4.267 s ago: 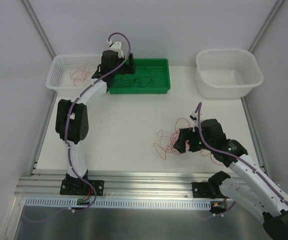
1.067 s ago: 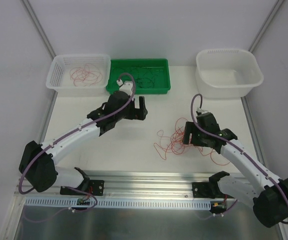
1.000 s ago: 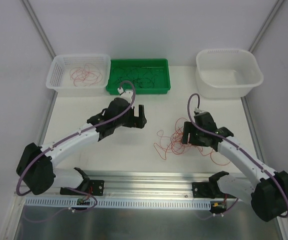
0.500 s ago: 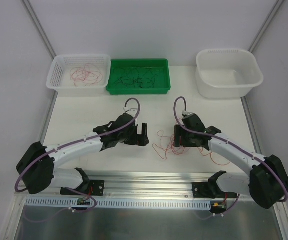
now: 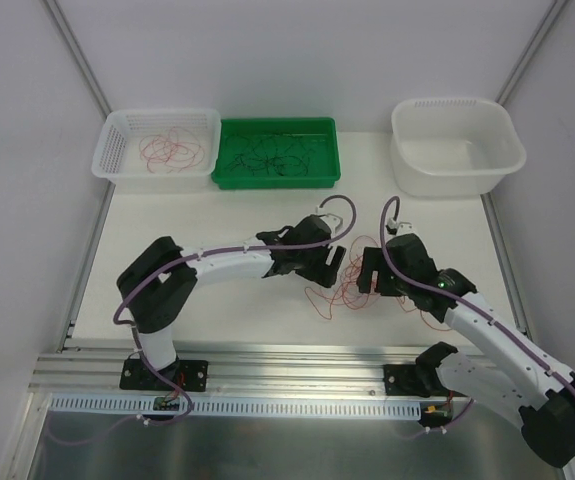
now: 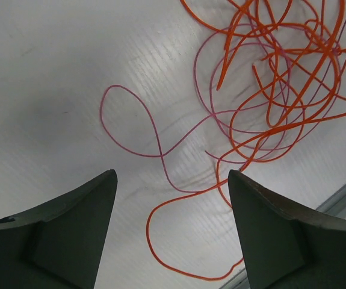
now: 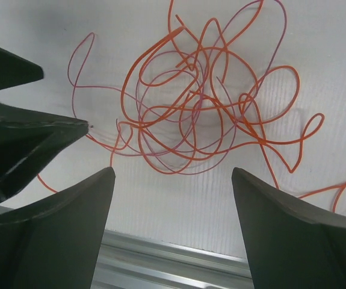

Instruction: Untangle the cables

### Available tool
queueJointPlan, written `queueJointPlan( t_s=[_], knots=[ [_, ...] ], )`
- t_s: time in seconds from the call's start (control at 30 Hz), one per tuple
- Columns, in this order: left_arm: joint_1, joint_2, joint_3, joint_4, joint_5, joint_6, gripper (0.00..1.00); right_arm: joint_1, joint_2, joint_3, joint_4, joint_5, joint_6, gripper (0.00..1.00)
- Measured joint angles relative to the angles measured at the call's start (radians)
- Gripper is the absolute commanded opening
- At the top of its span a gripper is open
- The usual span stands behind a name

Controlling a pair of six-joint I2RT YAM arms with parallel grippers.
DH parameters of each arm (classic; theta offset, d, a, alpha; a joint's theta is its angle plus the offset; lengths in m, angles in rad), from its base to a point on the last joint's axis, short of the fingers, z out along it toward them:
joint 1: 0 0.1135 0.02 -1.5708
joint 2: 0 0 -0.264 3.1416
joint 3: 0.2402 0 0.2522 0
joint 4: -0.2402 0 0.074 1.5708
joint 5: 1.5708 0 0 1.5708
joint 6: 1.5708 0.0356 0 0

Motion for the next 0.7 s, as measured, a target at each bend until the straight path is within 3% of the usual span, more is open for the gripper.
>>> queueJointPlan(
  t_s=[0.2, 0.37, 0.57, 0.7],
  knots=[
    [-0.043, 0.121, 0.053, -0.009, -0.02, 0.077, 0.49, 0.0, -0.084, -0.005, -0.034, 0.011, 0.001, 0.84],
    [-0.056, 0.171, 0.084, -0.012, -0.064, 0.105, 0.0, 0.0, -0.119, -0.032, -0.046, 0.016, 0.005, 0.84],
    [-0.056, 0.137, 0.079, -0.027, -0.137, 0.111, 0.0, 0.0, -0.114, -0.077, -0.034, 0.003, 0.017, 0.84],
    [-0.056, -0.025, 0.042, -0.071, -0.207, 0.121, 0.0, 0.0, -0.072, -0.102, 0.01, -0.017, 0.031, 0.84]
  ],
)
